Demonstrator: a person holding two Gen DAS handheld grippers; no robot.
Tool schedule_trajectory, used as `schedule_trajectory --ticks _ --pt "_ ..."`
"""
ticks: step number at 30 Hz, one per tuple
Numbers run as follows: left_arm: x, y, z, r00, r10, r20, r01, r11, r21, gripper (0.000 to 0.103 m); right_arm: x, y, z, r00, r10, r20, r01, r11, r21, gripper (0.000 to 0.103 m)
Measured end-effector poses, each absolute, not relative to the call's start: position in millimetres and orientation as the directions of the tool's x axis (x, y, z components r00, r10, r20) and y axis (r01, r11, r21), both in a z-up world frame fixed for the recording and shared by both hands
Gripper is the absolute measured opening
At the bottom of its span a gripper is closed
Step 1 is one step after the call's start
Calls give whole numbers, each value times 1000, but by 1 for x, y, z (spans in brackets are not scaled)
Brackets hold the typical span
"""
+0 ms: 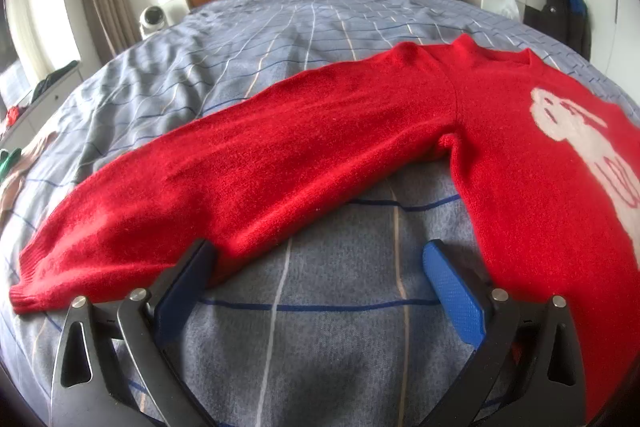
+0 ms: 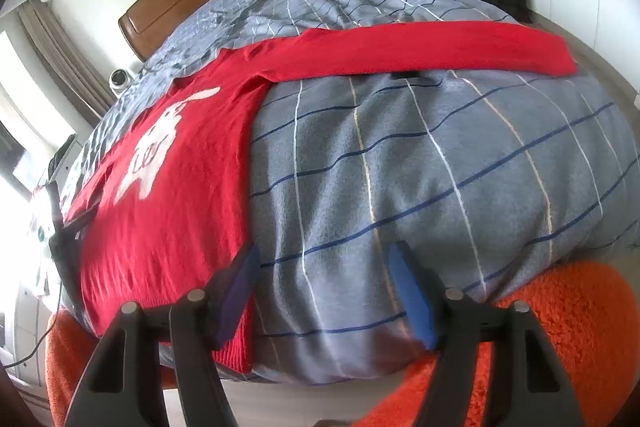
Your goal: Fold small clothes
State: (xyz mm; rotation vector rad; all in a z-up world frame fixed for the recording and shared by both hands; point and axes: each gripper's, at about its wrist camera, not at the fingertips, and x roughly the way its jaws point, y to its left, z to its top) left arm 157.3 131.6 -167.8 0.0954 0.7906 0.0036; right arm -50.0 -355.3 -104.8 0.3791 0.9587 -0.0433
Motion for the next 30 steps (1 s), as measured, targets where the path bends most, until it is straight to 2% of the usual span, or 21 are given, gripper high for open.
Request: schedule_trajectory --ticks 30 --pt "157 131 -168 704 40 -709 32 996 87 103 -46 -350 -110 564 144 -813 187 937 295 67"
